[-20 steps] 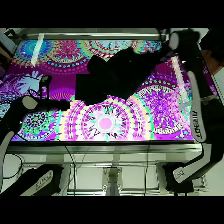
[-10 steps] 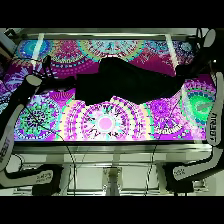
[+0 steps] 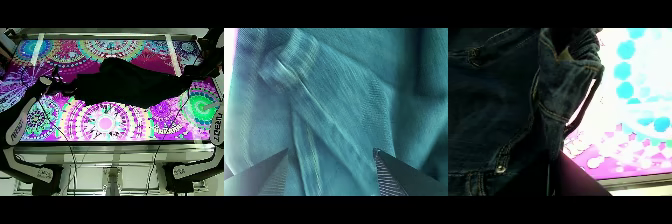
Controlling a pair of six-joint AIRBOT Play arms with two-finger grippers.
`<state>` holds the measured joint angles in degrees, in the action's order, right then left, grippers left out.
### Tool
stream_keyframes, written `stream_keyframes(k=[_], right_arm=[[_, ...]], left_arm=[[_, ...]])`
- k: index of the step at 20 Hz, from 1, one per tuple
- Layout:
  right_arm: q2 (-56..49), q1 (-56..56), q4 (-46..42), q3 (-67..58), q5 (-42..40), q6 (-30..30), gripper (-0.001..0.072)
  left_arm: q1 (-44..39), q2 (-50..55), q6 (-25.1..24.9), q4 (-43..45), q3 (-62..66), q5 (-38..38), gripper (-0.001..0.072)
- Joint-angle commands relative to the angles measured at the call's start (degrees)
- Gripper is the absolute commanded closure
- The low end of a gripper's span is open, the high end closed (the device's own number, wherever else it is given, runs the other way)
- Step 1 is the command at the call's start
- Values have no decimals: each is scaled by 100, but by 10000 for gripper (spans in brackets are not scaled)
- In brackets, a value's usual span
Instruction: Fold the clothes and pants, and hang the long-sleeved shirts on hangers.
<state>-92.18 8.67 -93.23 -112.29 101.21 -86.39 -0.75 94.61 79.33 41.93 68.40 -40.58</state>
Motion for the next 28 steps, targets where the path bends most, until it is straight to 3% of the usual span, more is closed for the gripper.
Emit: stream_keyframes(k=[1, 10, 18, 28], right_arm=[[4, 22, 216, 0, -68, 4, 688], [4, 22, 350, 0, -332, 7, 688], [4, 22, 485, 0, -352, 50, 688], [4, 22, 752, 0, -490, 48, 687]], left_arm=[[13, 173, 131, 0, 26, 850, 123], [-212, 741, 127, 0, 555, 881, 123], [63, 831, 256, 31, 723, -236, 126], [-140, 1191, 304, 142, 896, 68, 160]])
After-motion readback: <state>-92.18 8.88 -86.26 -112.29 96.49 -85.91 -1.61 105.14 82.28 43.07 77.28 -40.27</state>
